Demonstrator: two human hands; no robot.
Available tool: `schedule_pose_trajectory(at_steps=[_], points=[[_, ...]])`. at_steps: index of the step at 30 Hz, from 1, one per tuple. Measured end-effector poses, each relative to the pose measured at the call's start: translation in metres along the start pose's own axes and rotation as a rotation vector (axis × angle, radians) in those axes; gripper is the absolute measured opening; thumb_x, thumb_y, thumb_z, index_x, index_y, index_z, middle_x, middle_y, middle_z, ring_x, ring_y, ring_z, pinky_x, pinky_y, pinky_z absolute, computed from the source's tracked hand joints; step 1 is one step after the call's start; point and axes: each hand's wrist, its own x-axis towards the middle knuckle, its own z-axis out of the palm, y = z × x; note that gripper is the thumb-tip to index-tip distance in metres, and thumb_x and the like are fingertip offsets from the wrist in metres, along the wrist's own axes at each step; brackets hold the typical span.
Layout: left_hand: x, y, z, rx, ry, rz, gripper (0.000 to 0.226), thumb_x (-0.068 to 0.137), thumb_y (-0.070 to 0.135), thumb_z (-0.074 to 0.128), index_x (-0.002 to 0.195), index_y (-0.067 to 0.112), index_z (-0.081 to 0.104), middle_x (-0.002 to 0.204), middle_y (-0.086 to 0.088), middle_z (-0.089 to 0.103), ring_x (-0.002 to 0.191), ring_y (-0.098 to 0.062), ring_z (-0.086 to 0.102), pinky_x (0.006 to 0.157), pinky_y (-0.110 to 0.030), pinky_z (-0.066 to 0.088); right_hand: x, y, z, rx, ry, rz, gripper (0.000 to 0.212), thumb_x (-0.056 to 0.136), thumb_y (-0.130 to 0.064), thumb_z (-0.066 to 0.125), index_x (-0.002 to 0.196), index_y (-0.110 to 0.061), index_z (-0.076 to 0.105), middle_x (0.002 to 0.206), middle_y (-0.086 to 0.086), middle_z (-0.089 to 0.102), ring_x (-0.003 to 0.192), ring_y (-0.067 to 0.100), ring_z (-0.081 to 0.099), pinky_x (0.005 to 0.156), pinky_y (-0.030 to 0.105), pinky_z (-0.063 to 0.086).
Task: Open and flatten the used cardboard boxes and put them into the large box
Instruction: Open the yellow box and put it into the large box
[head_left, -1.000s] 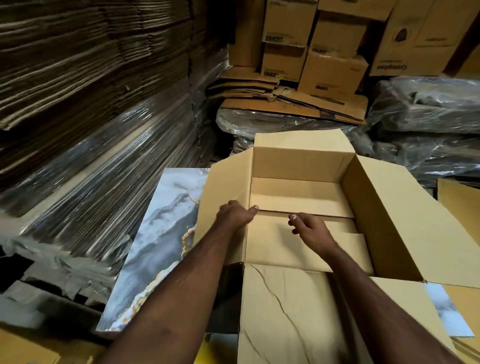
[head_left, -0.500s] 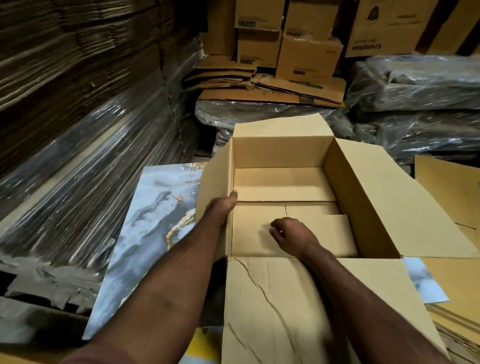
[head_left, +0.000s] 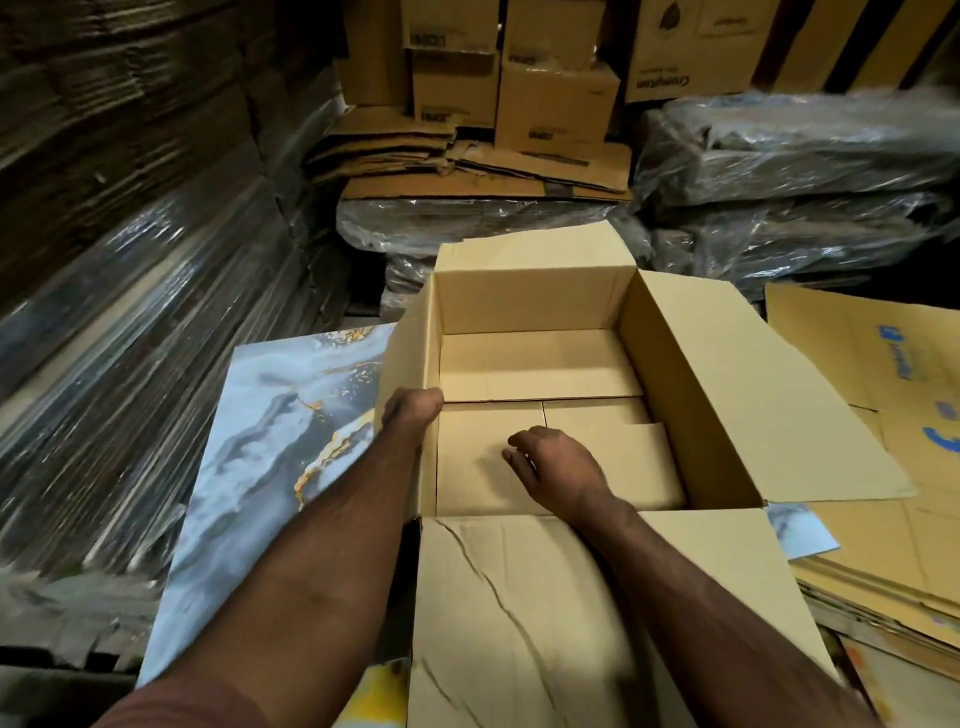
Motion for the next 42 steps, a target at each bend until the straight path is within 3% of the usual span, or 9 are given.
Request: schedule_pose_trajectory(at_steps=[5,12,16,23,27,34,37,39,42], points=[[-0.012,0.008,0.001,-0.137,0.039,0.052,0.054,0.074,0.037,0.065,0.113,0.0,0.064,0.108,-0.009,0.069,0.101,-0.027,0.067,0.087,-0.036,0.056,-0.002,0.0,-0.001,0.033,-0.203,0.206,0.061,0.099,-0.054,0.044,0.148,-0.018,0.037,0.133,0.015,0.05,0.122,0.036,0.048,0.097,0.044,0.046],[-0.03,0.008,-0.001,-0.424,0.009,0.251,0.028,0.094,0.023,0.064,0.113,0.003,0.069,0.103,-0.013,0.073,0.094,-0.03,0.071,0.09,-0.044,0.057,-0.016,-0.007,-0.005,0.01,-0.323,0.35,0.078,0.098,-0.061,0.037,0.158,-0.022,0.005,0.163,0.016,0.008,0.147,0.035,0.018,0.114,0.051,0.028],[-0.047,0.016,-0.005,-0.546,0.007,0.429,0.035,0.087,0.036,0.067,0.114,0.014,0.072,0.104,-0.007,0.075,0.101,-0.027,0.07,0.095,-0.047,0.054,-0.011,0.001,-0.009,-0.05,-0.454,0.431,0.082,0.097,-0.066,0.027,0.157,-0.027,-0.013,0.162,0.009,-0.026,0.151,0.032,-0.014,0.119,0.058,0.005],[-0.093,0.067,-0.018,-0.713,-0.006,0.589,0.017,0.097,0.019,0.062,0.112,0.015,0.069,0.097,-0.001,0.074,0.084,-0.009,0.07,0.083,-0.028,0.057,0.031,0.012,-0.056,-0.142,-0.282,0.423,0.087,0.094,-0.069,0.024,0.154,-0.025,-0.022,0.155,0.01,-0.039,0.144,0.033,-0.033,0.116,0.062,-0.013],[-0.115,0.092,-0.024,-0.758,0.04,0.683,0.033,0.098,0.016,0.06,0.129,0.004,0.062,0.118,-0.012,0.07,0.096,-0.012,0.067,0.089,-0.028,0.054,0.05,0.015,-0.087,-0.218,-0.055,0.265,0.083,0.096,-0.066,0.021,0.155,-0.024,-0.019,0.158,0.013,-0.035,0.145,0.035,-0.03,0.117,0.062,-0.011],[-0.15,0.118,-0.04,-0.84,0.012,0.703,0.038,0.096,0.022,0.064,0.132,0.013,0.062,0.108,-0.005,0.073,0.085,-0.011,0.069,0.071,-0.027,0.057,0.073,0.03,-0.116,-0.317,-0.047,0.217,0.069,0.1,-0.063,0.013,0.155,-0.032,-0.015,0.161,0.006,-0.028,0.149,0.032,-0.023,0.116,0.066,-0.004],[-0.162,0.125,-0.048,-0.823,0.017,0.707,0.035,0.095,0.025,0.064,0.129,0.016,0.065,0.105,-0.003,0.073,0.091,-0.018,0.066,0.089,-0.045,0.057,0.092,0.042,-0.119,-0.185,-0.419,0.402,0.1,0.077,-0.093,0.012,0.15,-0.03,0.037,0.16,0.011,0.03,0.143,0.035,0.033,0.114,0.057,0.022],[-0.169,0.13,-0.052,-0.79,0.036,0.736,0.031,0.097,0.025,0.062,0.127,0.016,0.065,0.1,-0.001,0.073,0.084,-0.014,0.067,0.082,-0.038,0.059,0.098,0.049,-0.112,-0.055,-0.705,0.514,0.123,0.054,-0.106,0.019,0.124,-0.015,0.063,0.128,0.014,0.062,0.116,0.033,0.059,0.106,0.045,0.04],[-0.177,0.135,-0.053,-0.758,0.045,0.788,0.032,0.098,0.024,0.061,0.128,0.014,0.064,0.101,-0.002,0.074,0.08,-0.009,0.069,0.07,-0.027,0.057,0.098,0.04,-0.118,-0.263,-0.549,0.28,0.07,0.096,-0.066,0.038,0.125,-0.006,0.062,0.126,0.014,0.063,0.117,0.033,0.059,0.098,0.035,0.045]])
